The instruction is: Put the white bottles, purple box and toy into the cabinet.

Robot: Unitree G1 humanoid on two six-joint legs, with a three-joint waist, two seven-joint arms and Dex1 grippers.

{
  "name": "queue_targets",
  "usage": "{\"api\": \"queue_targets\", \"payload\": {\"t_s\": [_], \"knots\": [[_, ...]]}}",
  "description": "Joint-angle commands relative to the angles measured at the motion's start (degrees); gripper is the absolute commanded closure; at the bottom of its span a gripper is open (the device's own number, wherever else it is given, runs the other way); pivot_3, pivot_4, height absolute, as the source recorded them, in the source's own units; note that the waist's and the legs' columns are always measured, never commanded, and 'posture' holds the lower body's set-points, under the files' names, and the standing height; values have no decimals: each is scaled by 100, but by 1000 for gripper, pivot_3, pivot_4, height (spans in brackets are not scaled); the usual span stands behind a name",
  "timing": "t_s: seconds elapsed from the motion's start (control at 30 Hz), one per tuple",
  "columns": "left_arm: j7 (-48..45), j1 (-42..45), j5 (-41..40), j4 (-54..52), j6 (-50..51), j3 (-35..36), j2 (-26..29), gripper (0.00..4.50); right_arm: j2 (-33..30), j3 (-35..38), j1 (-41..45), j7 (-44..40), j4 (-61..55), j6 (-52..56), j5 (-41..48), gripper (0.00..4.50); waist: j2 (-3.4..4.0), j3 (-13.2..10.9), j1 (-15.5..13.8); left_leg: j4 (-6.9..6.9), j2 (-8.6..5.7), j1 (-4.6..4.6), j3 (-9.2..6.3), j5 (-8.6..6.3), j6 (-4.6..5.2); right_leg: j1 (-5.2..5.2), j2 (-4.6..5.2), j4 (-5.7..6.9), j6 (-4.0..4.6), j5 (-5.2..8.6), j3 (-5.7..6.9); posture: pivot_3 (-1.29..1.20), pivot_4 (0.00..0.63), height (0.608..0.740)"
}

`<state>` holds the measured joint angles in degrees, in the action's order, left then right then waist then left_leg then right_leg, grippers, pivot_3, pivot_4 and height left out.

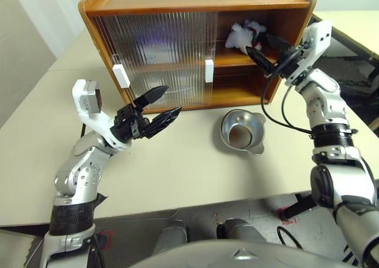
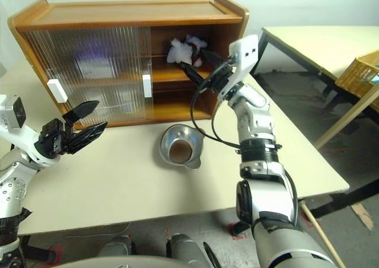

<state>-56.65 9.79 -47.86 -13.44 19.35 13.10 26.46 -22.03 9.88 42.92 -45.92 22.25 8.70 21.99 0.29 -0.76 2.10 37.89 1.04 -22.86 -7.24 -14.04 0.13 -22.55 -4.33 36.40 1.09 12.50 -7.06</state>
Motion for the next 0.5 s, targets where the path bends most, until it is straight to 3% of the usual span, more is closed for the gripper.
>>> {"api": "queue_targets", "payload": {"t_s": [0.03, 0.23, 0.5], "knots": [[-31, -30, 17, 16, 2, -44, -11, 0, -231, 85, -790, -75, -1585, 1759, 1038, 50, -6, -4, 4, 0, 0, 2, 1, 1, 0, 3, -2, 0, 19, 14, -2, -72, 41, 740], [-52, -122, -16, -33, 41, -36, 20, 0, -749, 712, -2029, 642, -2923, 4480, 2688, 50, -30, -34, 8, 1, -16, 72, 0, 3, -3, 77, -8, -1, -55, 67, -13, -74, 52, 740], [-49, -168, -56, -77, 69, 9, 78, 0, -843, 1749, -2718, 1389, -2462, 6434, 4245, 50, -53, -65, 27, -12, -33, 71, -13, -41, -77, 72, 3, -3, -65, 78, -25, -64, 55, 740]]}}
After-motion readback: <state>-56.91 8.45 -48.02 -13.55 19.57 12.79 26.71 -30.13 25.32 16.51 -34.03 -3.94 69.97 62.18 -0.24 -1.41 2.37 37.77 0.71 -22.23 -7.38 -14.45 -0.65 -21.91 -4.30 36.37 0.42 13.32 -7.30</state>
